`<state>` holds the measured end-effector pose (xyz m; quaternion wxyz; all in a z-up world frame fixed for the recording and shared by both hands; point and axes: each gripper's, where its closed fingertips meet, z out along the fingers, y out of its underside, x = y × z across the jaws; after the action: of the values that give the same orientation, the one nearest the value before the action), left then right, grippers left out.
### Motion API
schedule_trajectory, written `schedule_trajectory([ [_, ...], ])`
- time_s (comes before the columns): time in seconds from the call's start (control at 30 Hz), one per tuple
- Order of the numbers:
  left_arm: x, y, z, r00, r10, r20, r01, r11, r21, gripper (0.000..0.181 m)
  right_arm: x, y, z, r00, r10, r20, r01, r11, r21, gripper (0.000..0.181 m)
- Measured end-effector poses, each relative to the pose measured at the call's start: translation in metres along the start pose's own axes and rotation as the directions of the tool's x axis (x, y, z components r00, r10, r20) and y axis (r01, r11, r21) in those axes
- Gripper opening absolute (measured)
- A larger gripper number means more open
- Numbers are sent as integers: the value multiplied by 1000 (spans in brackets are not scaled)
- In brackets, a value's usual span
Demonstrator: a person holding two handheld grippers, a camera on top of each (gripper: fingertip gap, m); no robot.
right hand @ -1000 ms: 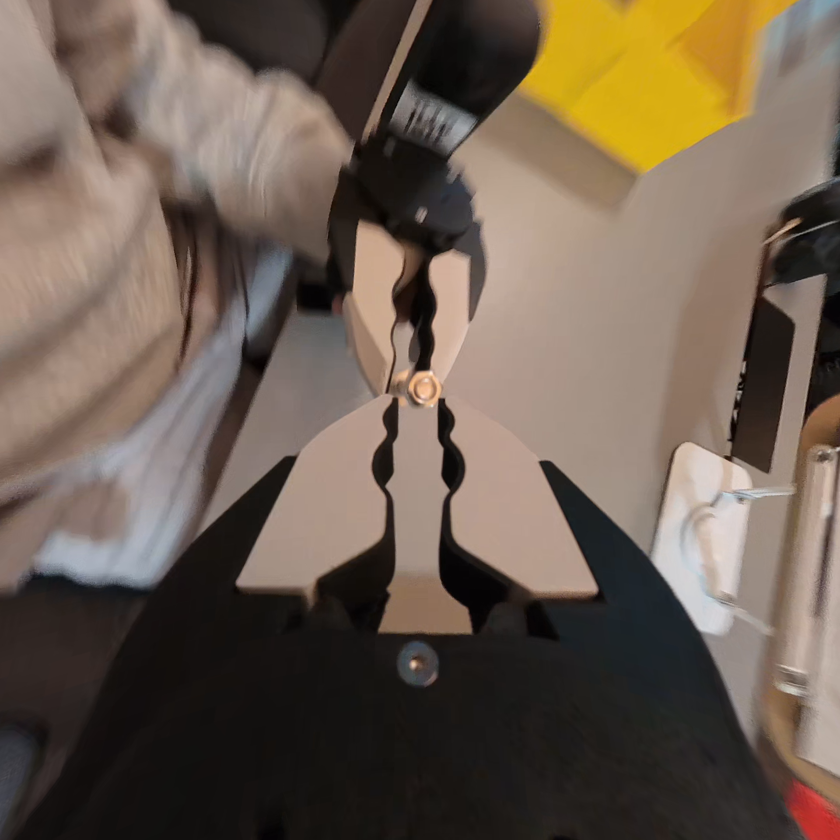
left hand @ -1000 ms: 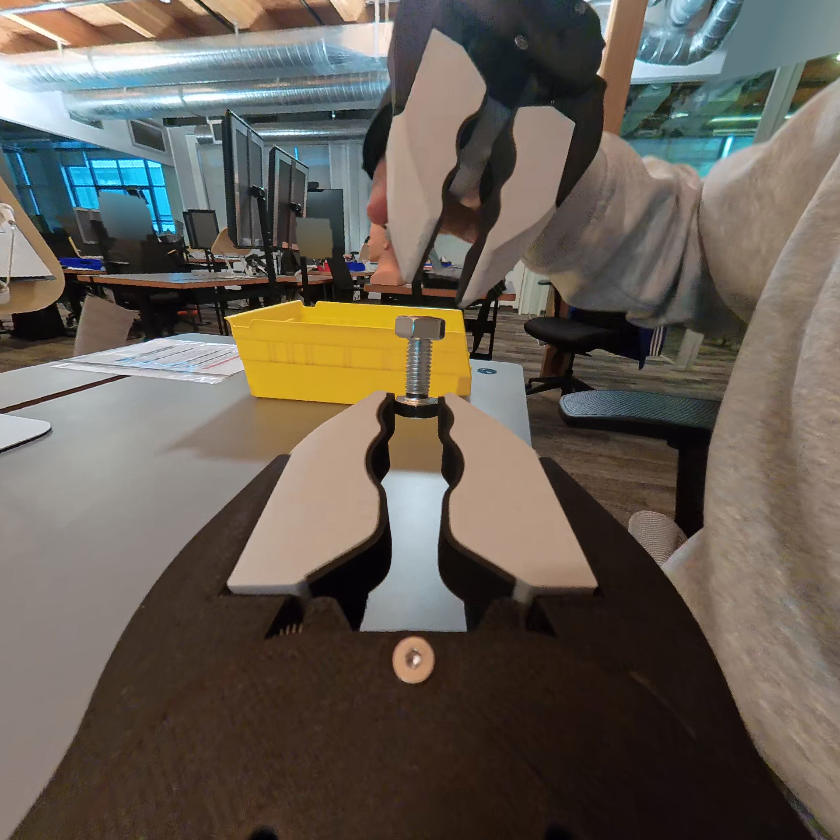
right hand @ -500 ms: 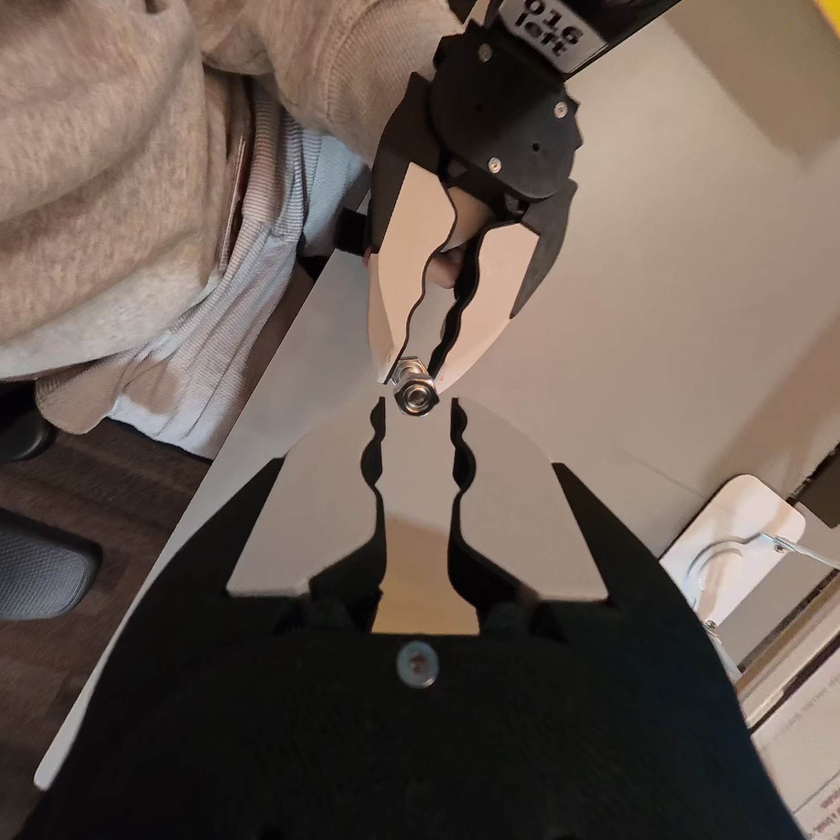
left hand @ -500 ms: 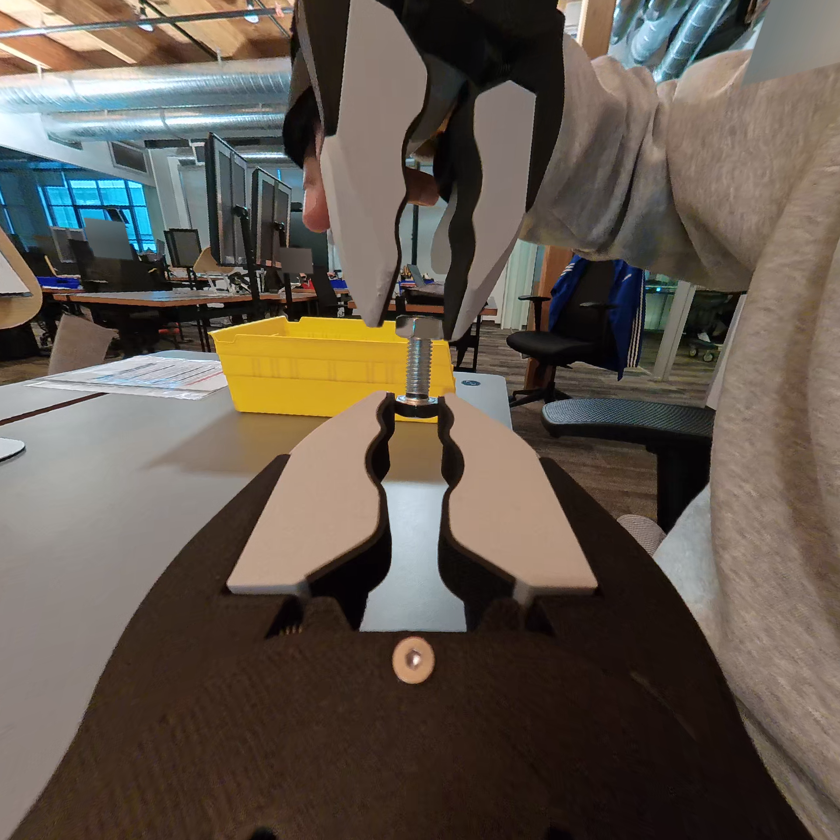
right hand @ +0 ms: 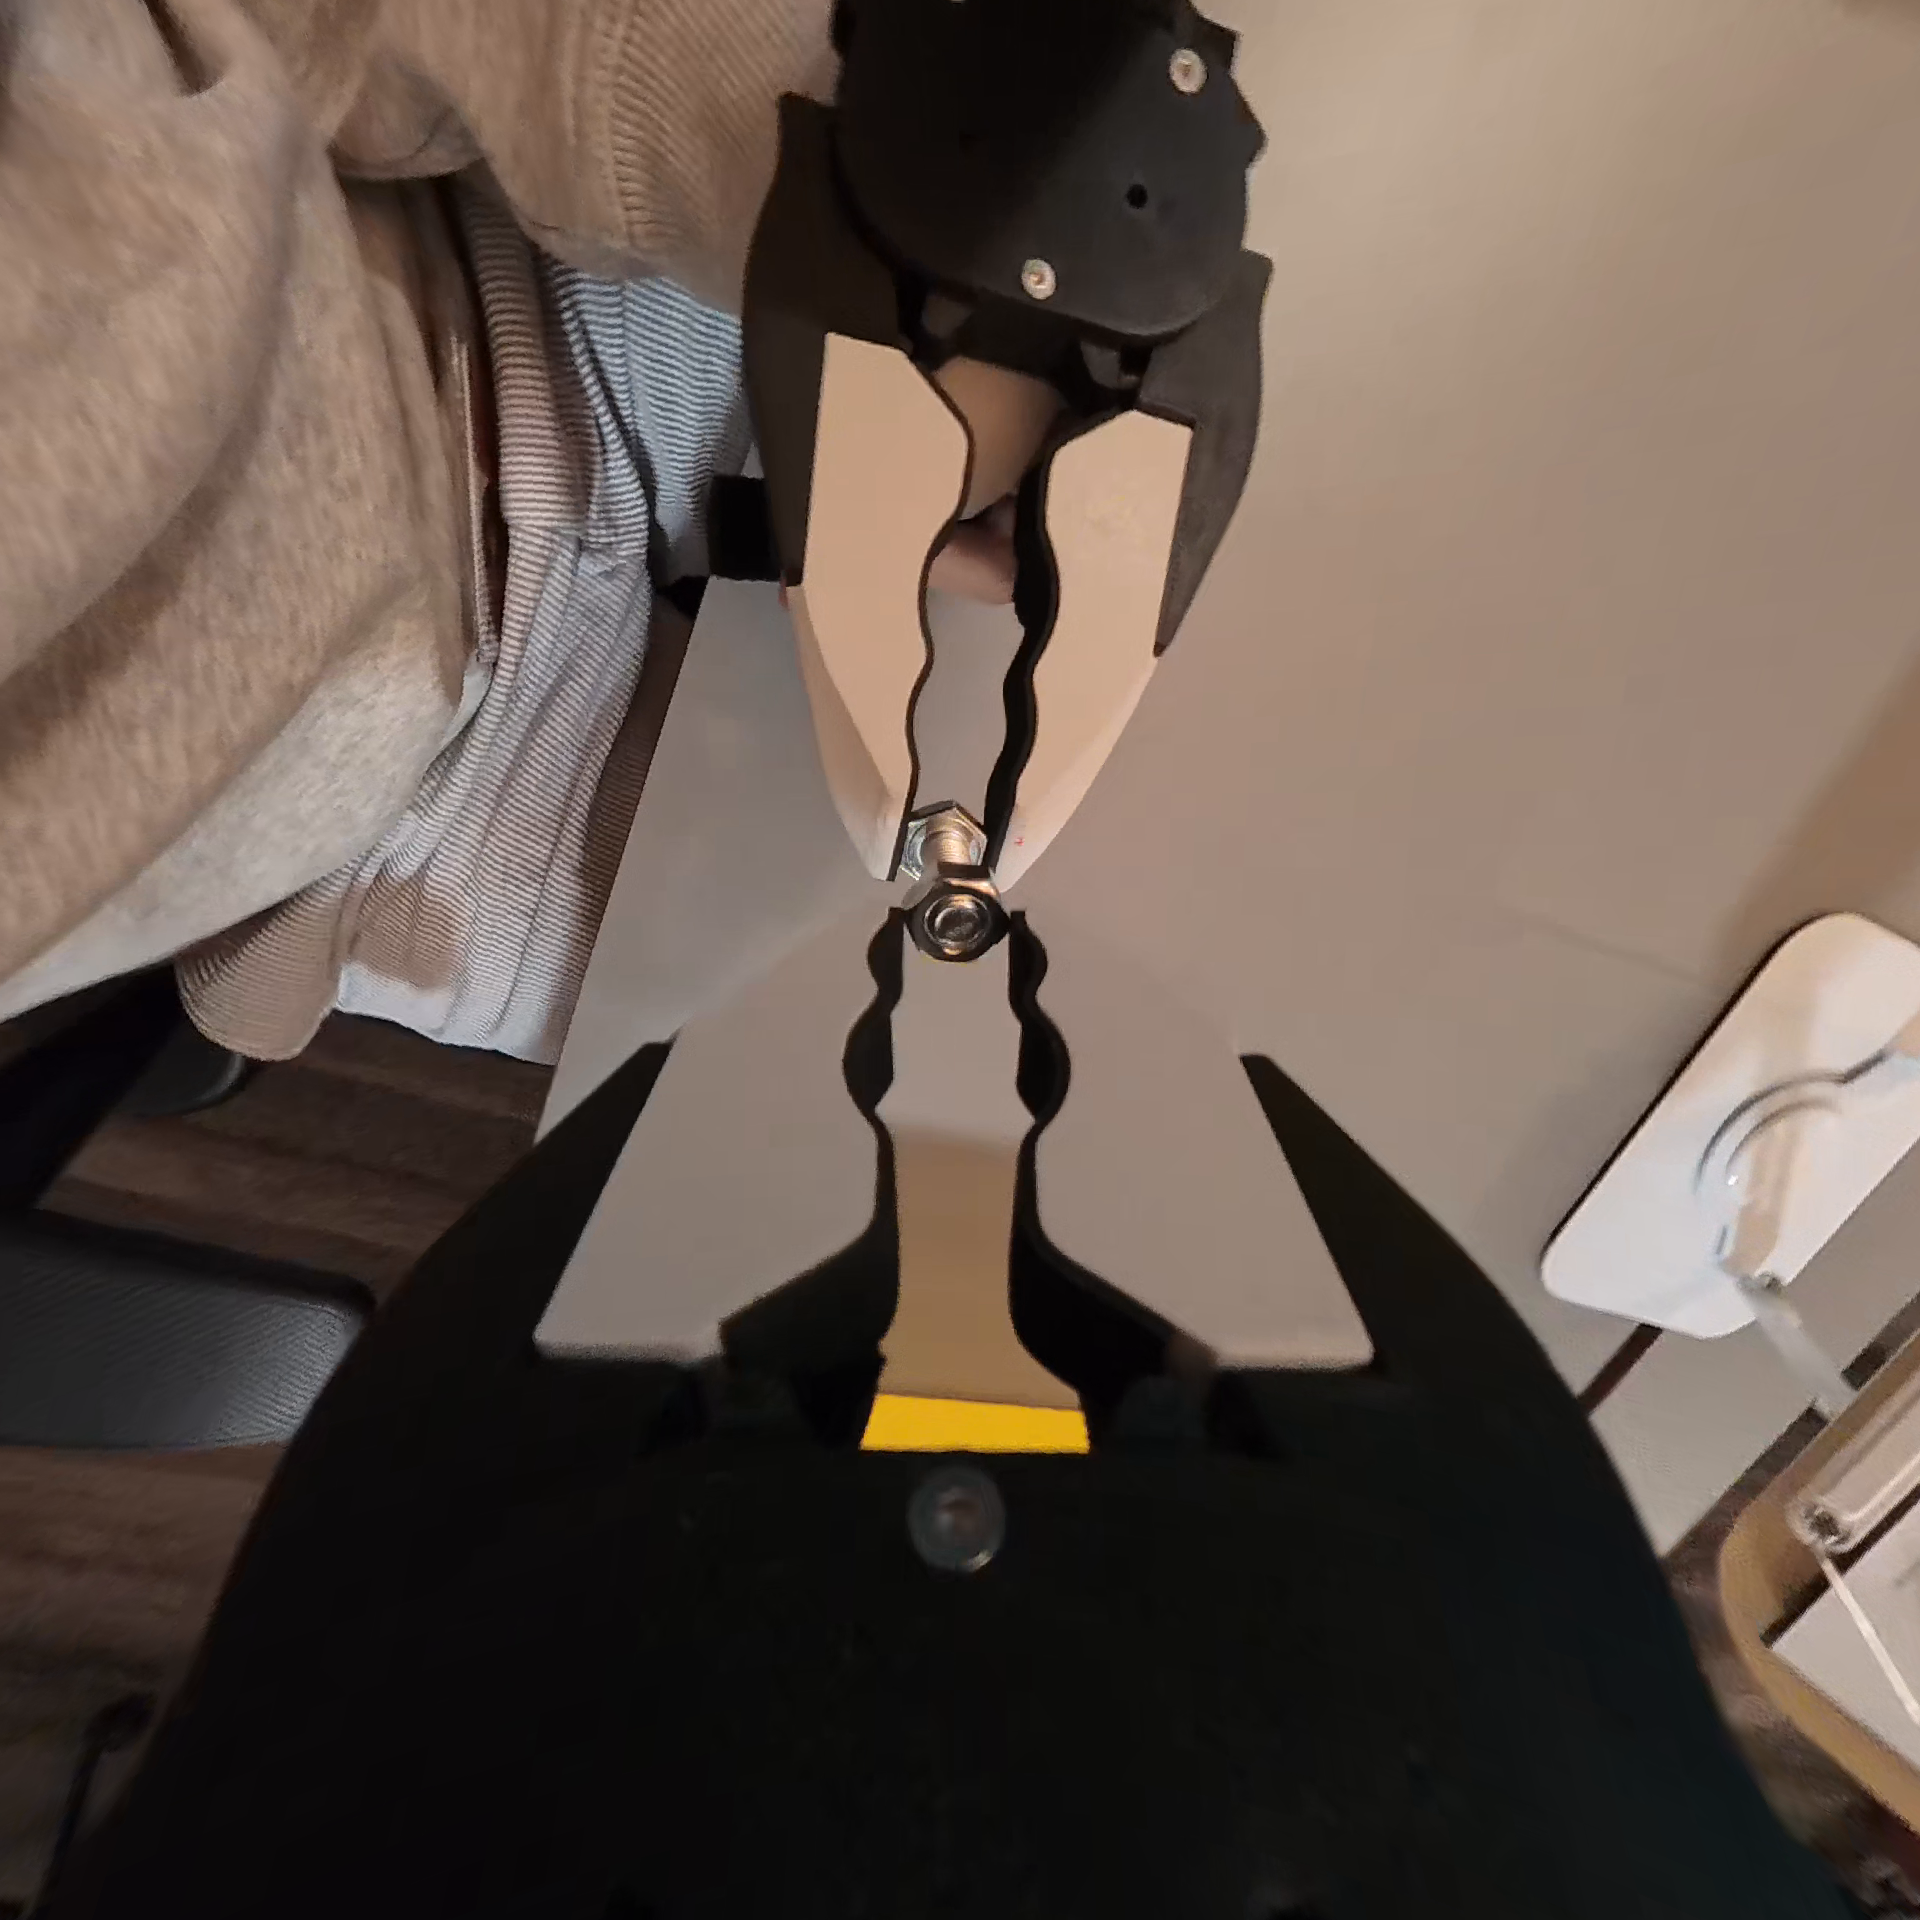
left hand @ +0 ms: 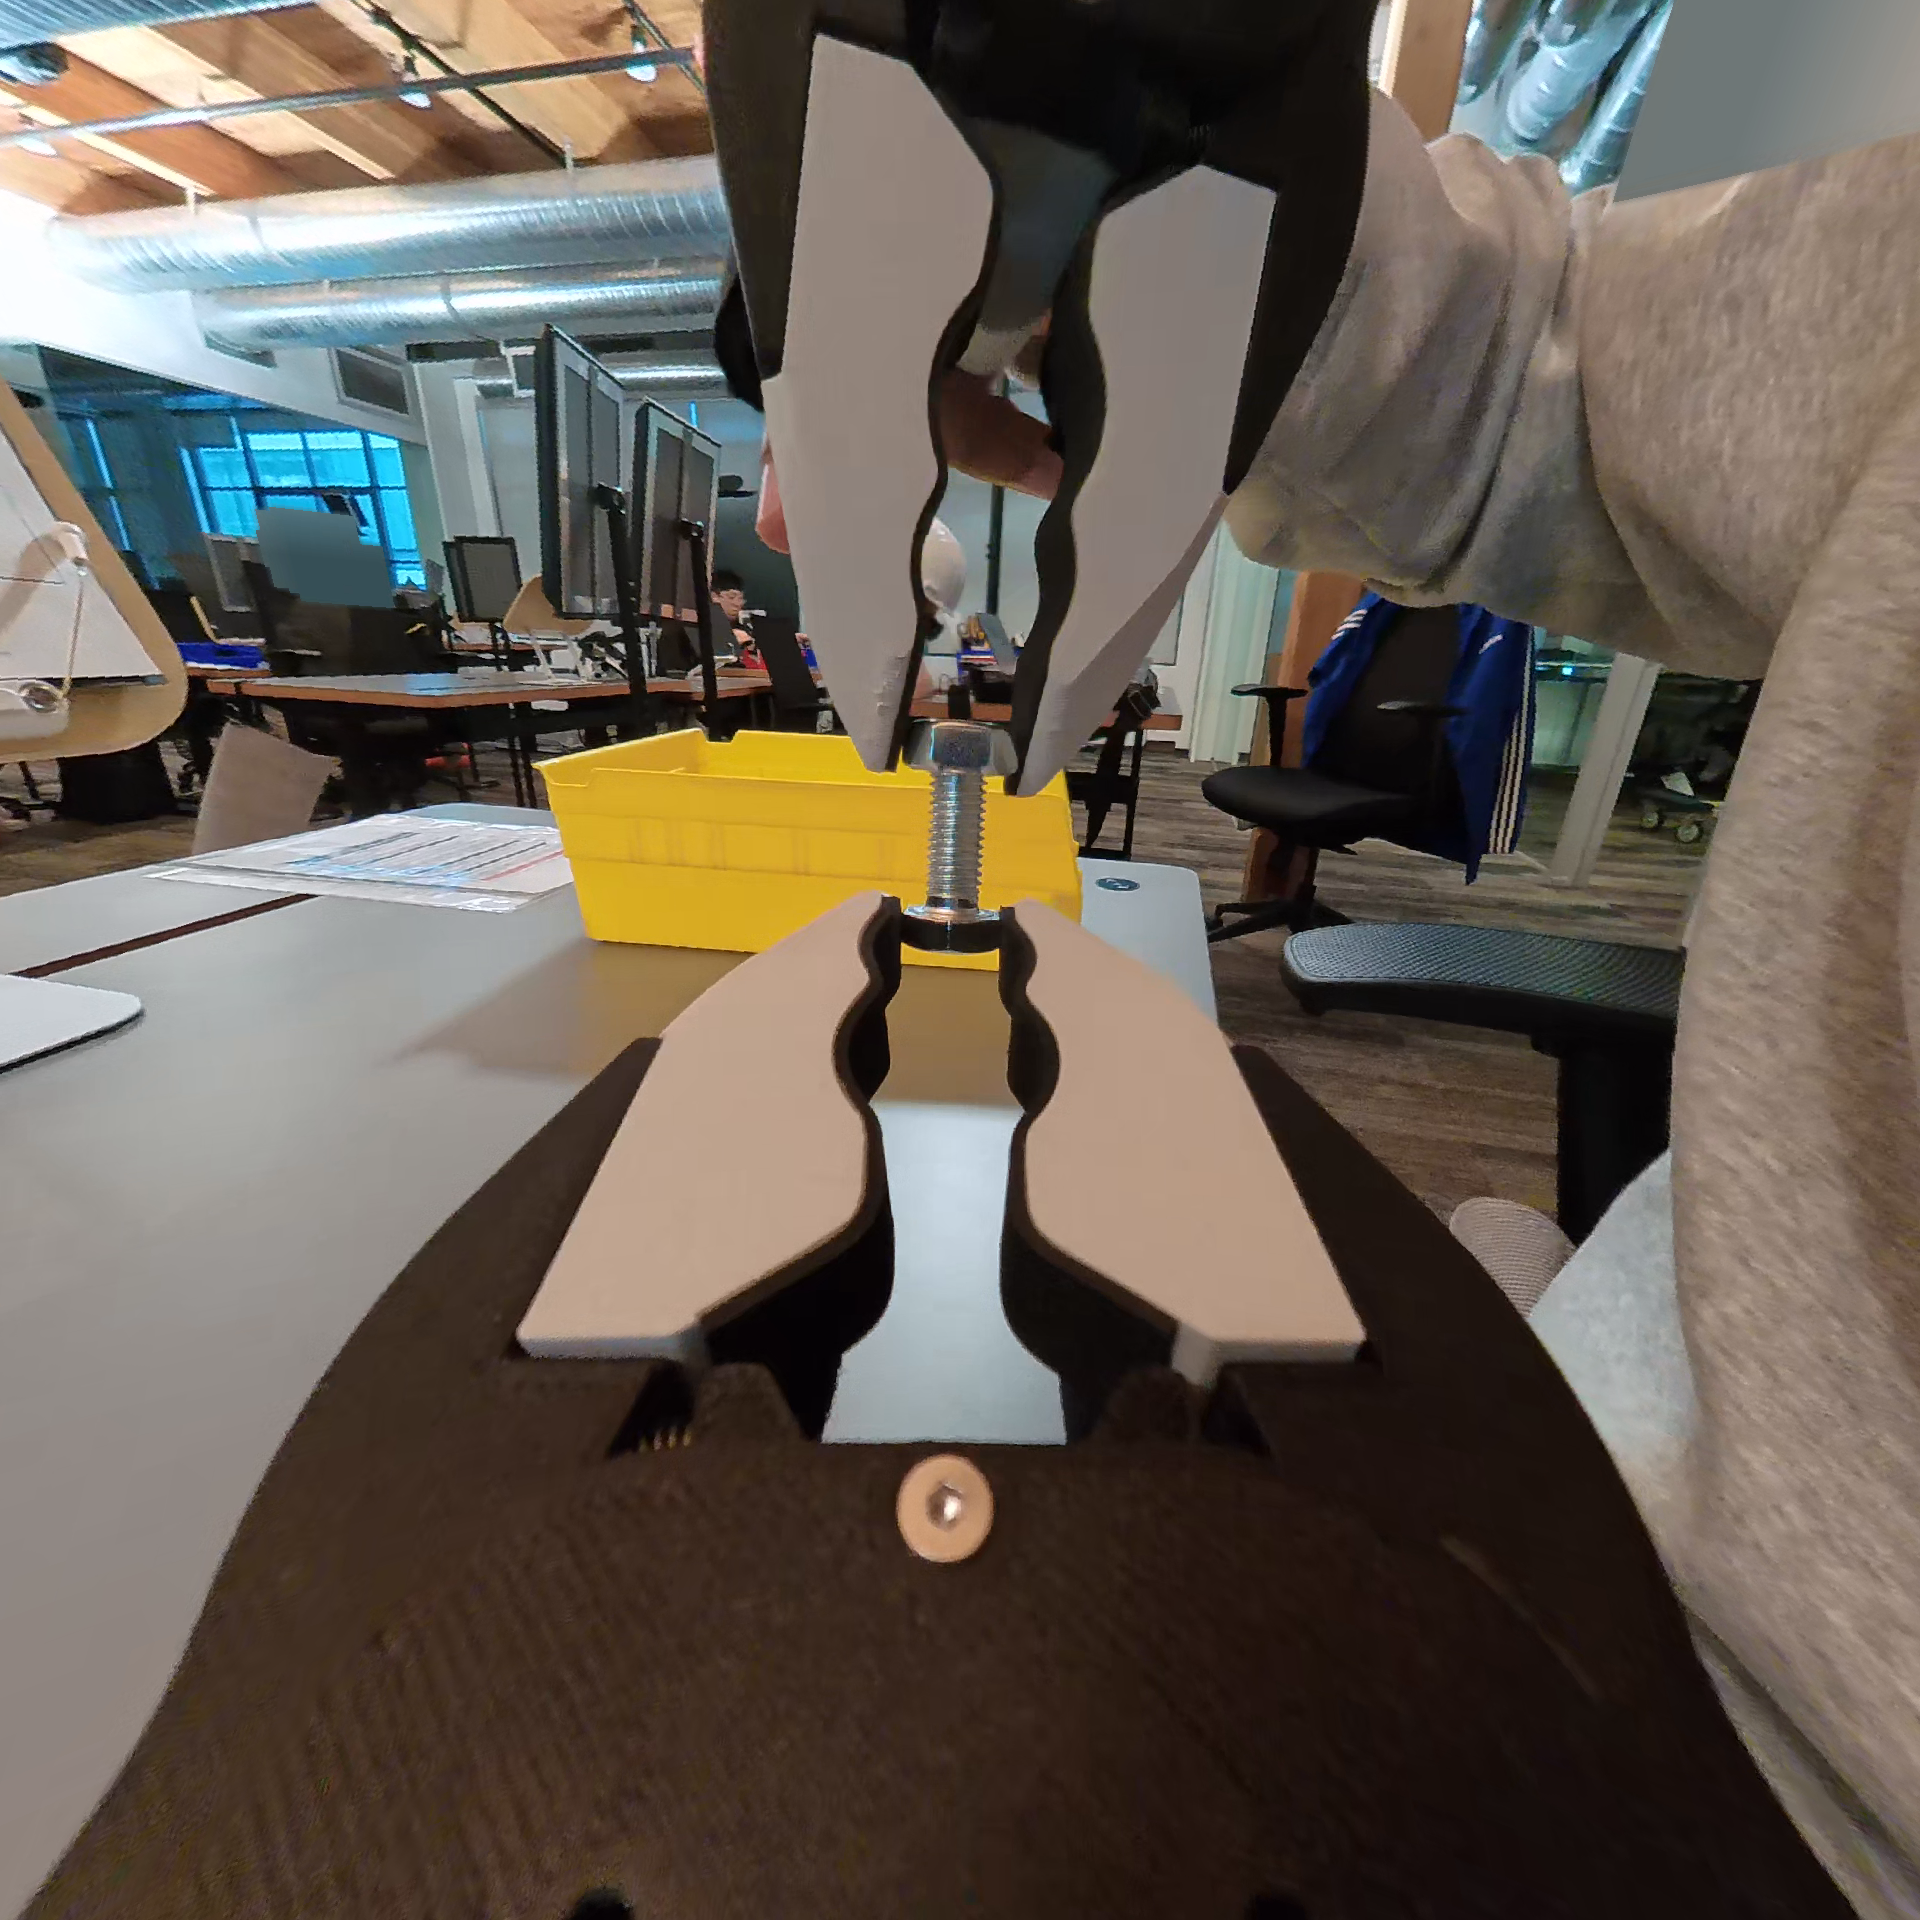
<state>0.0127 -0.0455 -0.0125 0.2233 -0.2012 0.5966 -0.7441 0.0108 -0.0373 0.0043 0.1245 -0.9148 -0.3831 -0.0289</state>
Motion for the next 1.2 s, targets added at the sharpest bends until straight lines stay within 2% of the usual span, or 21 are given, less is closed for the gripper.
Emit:
schedule_trajectory([
  [0.23, -6, -1, -1, 999, 17, 39, -17, 1000, 4, 18, 2, 4, 1, 994, 100, -38, -100, 995, -19, 21],
  [0.43, -7, -1, -1, 999, 19, 47, -19, 1000, 7, 18, 5, -1, -6, 992, 102, -72, -101, 995, 23, 24],
  [0.67, -5, -1, 0, 999, 21, 40, -21, 1000, 6, 18, 3, -19, -11, 994, 46, -98, -35, 993, 113, 23],
  [0.93, -7, -2, -1, 997, 48, 59, -48, 999, 11, 19, 2, -7, 2, 997, 44, -71, -40, 997, 62, 29],
  [1.2, -12, -4, -2, 995, 46, 89, -49, 999, 21, 19, 3, 5, 2, 994, 69, -81, -67, 997, 29, 30],
])
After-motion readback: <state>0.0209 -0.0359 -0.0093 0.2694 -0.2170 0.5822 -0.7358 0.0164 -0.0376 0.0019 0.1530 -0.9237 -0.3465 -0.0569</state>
